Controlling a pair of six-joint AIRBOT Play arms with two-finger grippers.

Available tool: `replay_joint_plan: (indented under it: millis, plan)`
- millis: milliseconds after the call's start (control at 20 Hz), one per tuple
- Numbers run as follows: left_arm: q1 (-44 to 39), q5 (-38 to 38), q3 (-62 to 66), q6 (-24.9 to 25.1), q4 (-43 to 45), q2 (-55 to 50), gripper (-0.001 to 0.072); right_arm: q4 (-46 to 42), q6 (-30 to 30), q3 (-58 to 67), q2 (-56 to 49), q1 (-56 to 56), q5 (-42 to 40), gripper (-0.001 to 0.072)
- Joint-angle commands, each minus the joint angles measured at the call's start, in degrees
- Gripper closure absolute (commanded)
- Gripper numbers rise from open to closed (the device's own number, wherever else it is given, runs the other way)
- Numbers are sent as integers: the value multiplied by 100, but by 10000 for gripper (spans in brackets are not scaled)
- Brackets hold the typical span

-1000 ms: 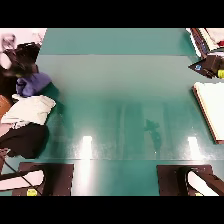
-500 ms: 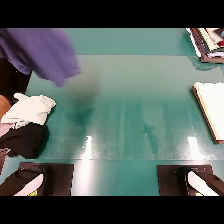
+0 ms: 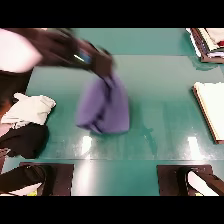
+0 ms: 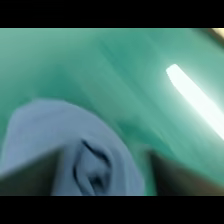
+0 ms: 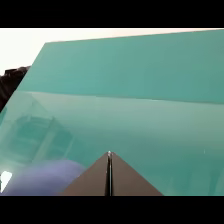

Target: Fold the shirts.

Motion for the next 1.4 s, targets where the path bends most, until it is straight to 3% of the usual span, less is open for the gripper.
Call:
replay_joint_plan:
  millis: [0, 150, 300, 550, 750, 900, 1150, 1200, 1300, 1350]
  plan:
    - [-468, -181, -177, 173, 13, -671, -4, 2, 2, 24, 0, 0, 214, 697]
    - [103, -1248, -179, 122, 1244, -542, -4, -2, 2, 26, 0, 0, 269, 697]
    - [918, -1690, -796, 79, 1128, -260, -4, -2, 2, 24, -2, 0, 271, 697]
    - [1541, -951, -3654, -118, 553, 785, -4, -2, 2, 24, -7, 0, 267, 697]
    - [1628, 286, -5480, -61, -584, 1049, -4, -4, 2, 24, -7, 0, 251, 697]
    - [1628, 1307, -6087, 107, -1384, 1049, -4, -4, 2, 24, -7, 0, 254, 697]
    - [1626, 1499, -6166, 109, -1585, 1049, -1, -4, 2, 24, -7, 0, 254, 697]
    - [1628, 1526, -6166, 105, -1585, 1049, 143, -4, 2, 24, -7, 0, 254, 697]
    - [1628, 1641, -6164, 101, -1628, 1049, 505, -2, 2, 24, -7, 0, 267, 697]
    - [1628, 1696, -6157, 98, -1626, 1049, 633, -4, 2, 24, -7, 0, 284, 697]
